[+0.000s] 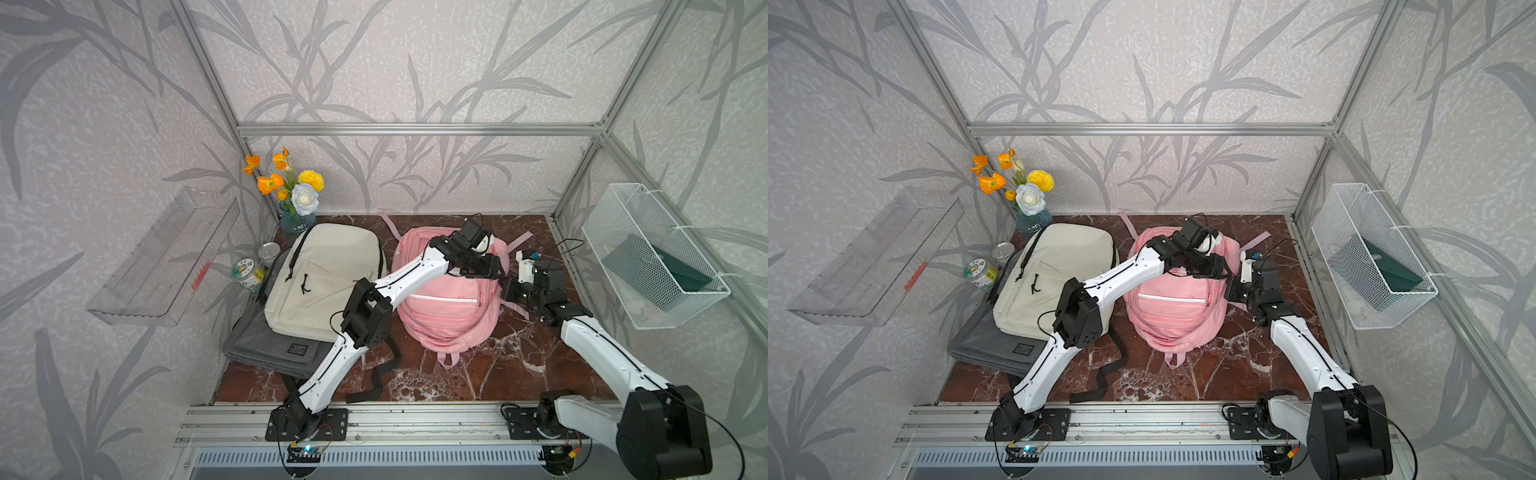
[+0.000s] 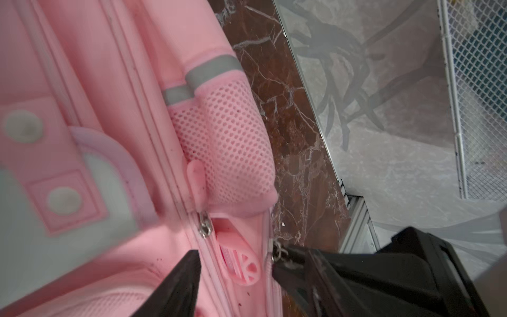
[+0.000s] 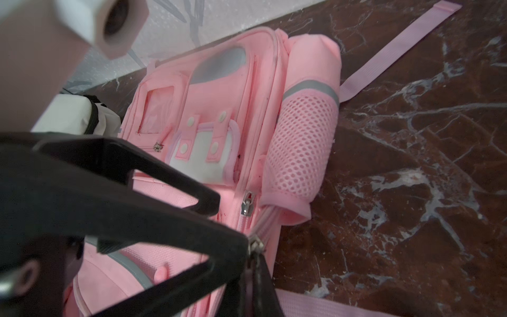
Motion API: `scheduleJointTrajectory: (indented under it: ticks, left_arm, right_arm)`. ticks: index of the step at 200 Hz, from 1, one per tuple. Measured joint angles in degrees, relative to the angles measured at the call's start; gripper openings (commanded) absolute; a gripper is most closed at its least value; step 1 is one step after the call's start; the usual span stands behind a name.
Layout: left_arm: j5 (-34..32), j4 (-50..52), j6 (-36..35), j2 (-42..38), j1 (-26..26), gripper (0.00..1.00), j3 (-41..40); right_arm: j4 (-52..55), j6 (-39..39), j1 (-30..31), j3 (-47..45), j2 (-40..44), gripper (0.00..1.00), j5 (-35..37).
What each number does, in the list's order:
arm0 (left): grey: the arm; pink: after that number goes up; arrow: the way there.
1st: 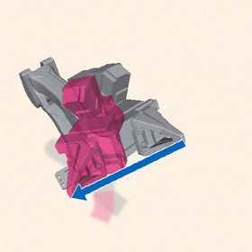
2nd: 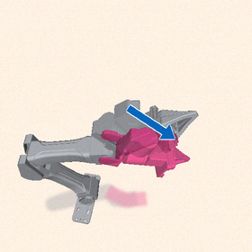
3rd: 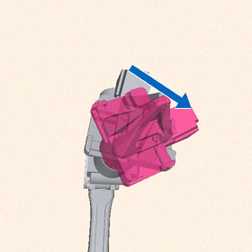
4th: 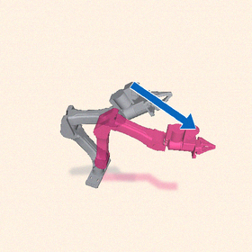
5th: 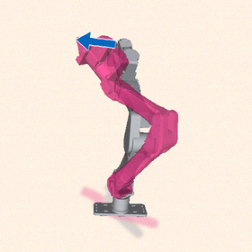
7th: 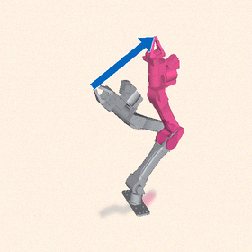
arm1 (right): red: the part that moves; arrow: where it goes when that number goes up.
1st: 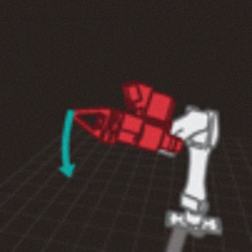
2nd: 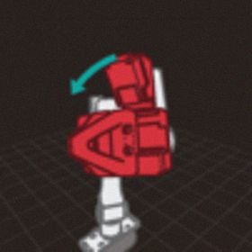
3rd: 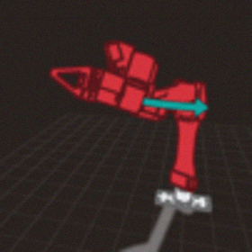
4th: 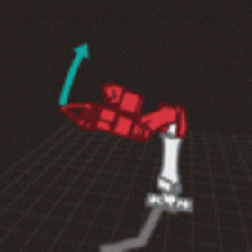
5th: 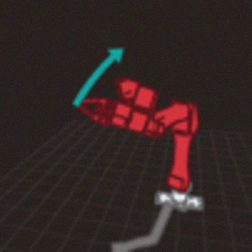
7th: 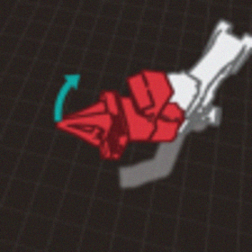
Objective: Zip up the backpack
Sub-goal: Zip the zipper on the backpack.
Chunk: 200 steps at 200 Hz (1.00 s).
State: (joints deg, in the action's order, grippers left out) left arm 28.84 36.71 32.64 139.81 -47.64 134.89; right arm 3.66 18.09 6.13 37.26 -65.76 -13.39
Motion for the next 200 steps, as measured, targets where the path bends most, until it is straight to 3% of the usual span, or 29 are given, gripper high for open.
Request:
scheduleJointTrajectory:
  ticks: [40,82,160,200]
  left_arm:
    - [1.0,0.4,0.4,1.2,0.1,0.61,2.4]
    - [0.9,0.9,0.9,5.4,0.0,0.51,8.1]
    - [-2.8,1.9,4.7,7.4,-0.3,0.1,9.3]
    - [-5.8,2.4,7.1,7.7,-0.3,0.01,11.1]
  right_arm:
    - [-2.4,-0.2,0.1,-0.7,0.5,0.0,-3.2]
    - [-3.3,-0.2,0.2,-0.9,1.8,0.0,-3.9]
    - [0.8,-1.3,2.2,-1.6,2.5,0.0,0.4]
    - [8.0,-1.5,6.2,0.9,4.3,0.0,6.3]
